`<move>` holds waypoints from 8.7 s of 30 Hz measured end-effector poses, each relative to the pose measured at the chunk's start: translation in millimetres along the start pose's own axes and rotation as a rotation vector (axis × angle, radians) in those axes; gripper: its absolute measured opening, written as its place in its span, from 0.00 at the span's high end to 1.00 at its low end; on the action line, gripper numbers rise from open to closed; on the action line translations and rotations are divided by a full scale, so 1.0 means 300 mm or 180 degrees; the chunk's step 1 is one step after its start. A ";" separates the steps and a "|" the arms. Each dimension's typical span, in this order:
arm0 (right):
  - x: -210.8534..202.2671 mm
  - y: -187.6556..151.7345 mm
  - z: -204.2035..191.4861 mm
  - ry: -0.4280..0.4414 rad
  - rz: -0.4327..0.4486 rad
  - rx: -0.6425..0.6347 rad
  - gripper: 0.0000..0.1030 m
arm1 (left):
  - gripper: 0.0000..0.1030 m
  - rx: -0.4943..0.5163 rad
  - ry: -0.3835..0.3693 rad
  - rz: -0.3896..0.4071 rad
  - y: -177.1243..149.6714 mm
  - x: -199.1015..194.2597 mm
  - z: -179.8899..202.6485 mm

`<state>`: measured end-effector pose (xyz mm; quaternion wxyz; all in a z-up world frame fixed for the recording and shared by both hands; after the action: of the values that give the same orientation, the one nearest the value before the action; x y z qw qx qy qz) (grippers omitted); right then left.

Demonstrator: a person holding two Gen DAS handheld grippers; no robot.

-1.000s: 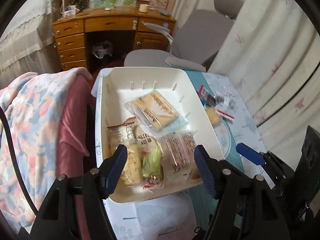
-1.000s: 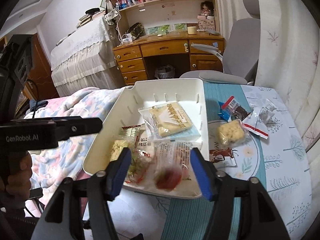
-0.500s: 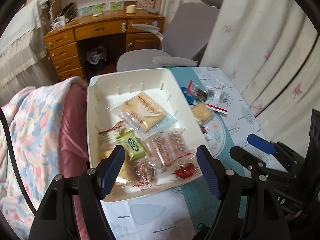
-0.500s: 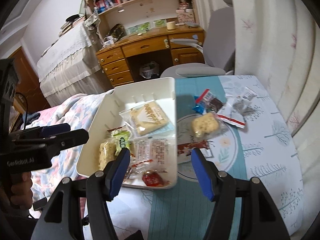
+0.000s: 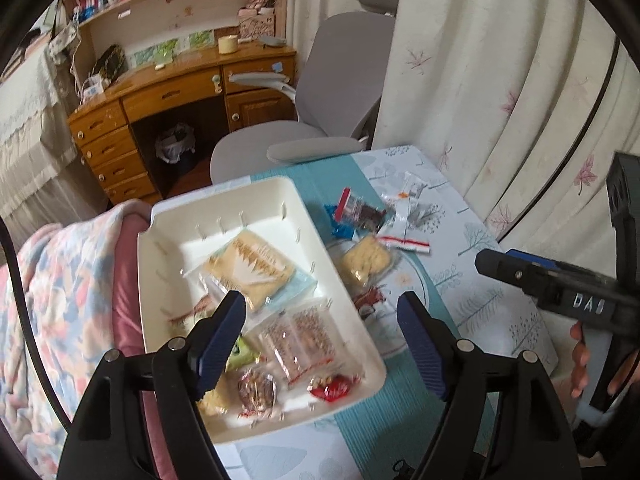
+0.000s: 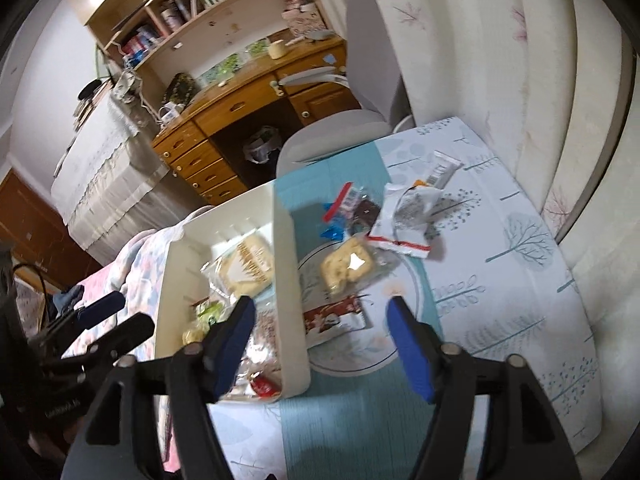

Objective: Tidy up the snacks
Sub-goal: 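Move both grippers toward the remaining snacks on the table, then grasp the clear crumbly snack bag with left gripper while right grasps white printed bag, then lift both bags and carry them over the white tray, then open both grippers to drop the bags into the white tray, then move both grippers back toward the orange bar and brown chocolate packet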

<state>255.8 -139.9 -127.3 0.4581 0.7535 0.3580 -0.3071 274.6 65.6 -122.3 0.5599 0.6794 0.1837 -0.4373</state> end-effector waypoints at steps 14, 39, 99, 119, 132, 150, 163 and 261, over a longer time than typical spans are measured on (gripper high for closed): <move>0.172 0.220 0.221 0.0260 -0.0492 0.0834 0.25 | 0.25 0.0537 0.0096 0.0134 0.138 0.202 0.207; 0.628 0.298 0.450 0.0400 -0.1110 0.1118 0.25 | 0.25 0.1640 0.0035 -0.0786 0.134 0.710 0.449; 0.636 0.285 0.538 0.1111 -0.1203 0.1482 0.63 | 0.39 0.1093 0.0167 -0.1789 0.058 0.935 0.414; 0.335 0.284 0.576 0.1201 -0.0845 0.1740 0.63 | 0.39 0.0394 -0.0020 -0.1644 0.078 0.608 0.370; 0.200 0.206 0.395 0.1352 -0.0846 0.1605 0.63 | 0.39 0.0002 -0.0089 -0.1096 0.070 0.257 0.287; 0.118 -0.007 0.027 0.1337 -0.0971 0.1166 0.63 | 0.39 -0.0563 0.0047 -0.0410 -0.093 -0.002 -0.068; 0.149 -0.136 -0.223 0.1055 -0.1011 0.0691 0.63 | 0.38 -0.0776 -0.0056 -0.0140 -0.240 -0.039 -0.305; 0.734 0.487 0.481 -0.0149 -0.0139 -0.0551 0.36 | 0.18 -0.3521 0.1348 -0.0257 -0.196 0.685 0.233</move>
<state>478.3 -261.7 -289.3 0.5230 0.6956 0.3887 -0.3025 317.0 -30.3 -321.2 0.7648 0.3517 0.5178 -0.1526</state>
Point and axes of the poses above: each gripper's, at about its wrist camera, not at the fingertips, and x roughly the way its jaws point, z to its right, y to its top, the point moved 5 cm from there along x, roughly the way its jaws point, and after that the axes turned 5 degrees about x, right-handed, at the moved point
